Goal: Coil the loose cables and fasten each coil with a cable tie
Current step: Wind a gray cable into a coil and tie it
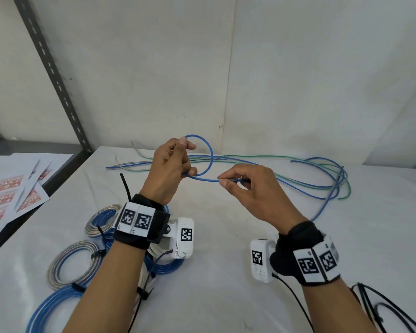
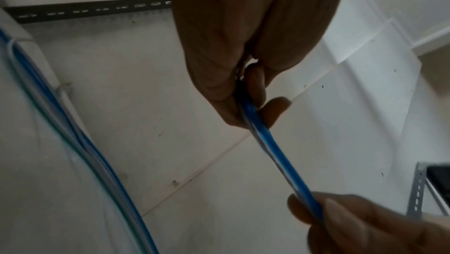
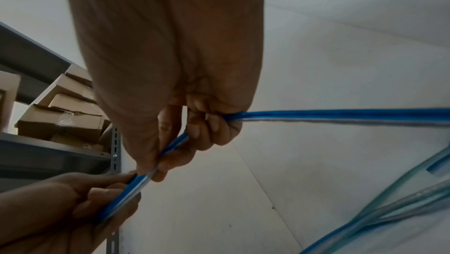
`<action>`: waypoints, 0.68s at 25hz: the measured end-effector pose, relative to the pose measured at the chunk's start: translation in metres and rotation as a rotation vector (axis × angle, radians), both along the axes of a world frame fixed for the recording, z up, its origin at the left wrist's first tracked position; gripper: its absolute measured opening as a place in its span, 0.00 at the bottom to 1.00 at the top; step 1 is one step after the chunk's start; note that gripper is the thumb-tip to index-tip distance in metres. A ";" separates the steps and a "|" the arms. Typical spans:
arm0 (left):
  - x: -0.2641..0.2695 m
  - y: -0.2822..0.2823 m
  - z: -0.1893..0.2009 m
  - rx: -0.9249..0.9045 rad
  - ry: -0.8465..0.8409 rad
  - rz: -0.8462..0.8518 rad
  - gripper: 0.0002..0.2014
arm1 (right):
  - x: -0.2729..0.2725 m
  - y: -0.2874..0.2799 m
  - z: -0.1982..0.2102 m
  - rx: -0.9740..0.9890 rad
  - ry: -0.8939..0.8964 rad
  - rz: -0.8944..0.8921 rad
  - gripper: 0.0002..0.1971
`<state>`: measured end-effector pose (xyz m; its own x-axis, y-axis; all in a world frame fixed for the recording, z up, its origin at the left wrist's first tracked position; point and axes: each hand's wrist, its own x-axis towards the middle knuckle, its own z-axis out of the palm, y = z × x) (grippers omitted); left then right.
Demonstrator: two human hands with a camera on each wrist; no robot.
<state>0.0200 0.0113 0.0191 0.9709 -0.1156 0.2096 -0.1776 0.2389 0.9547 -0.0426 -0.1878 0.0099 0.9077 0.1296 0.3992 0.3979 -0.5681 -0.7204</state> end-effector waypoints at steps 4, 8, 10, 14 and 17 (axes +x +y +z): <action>0.002 0.008 0.009 -0.220 0.164 -0.057 0.16 | 0.001 0.004 0.000 0.023 0.047 0.023 0.04; -0.002 -0.003 0.003 0.109 0.134 -0.185 0.17 | -0.002 -0.001 0.003 0.037 -0.034 0.024 0.22; -0.002 -0.003 0.001 0.150 0.164 -0.230 0.16 | 0.000 -0.001 0.002 -0.066 -0.103 0.063 0.25; -0.001 0.002 0.004 0.126 0.221 -0.259 0.16 | 0.009 0.003 -0.009 -0.133 -0.091 0.107 0.09; -0.001 -0.001 0.003 0.091 0.263 -0.261 0.16 | 0.010 0.002 -0.010 -0.156 -0.124 0.065 0.05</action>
<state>0.0192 0.0105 0.0220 0.9256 -0.3728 -0.0653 0.1317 0.1555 0.9790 -0.0323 -0.1855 0.0001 0.8407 0.2554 0.4776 0.5174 -0.6390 -0.5692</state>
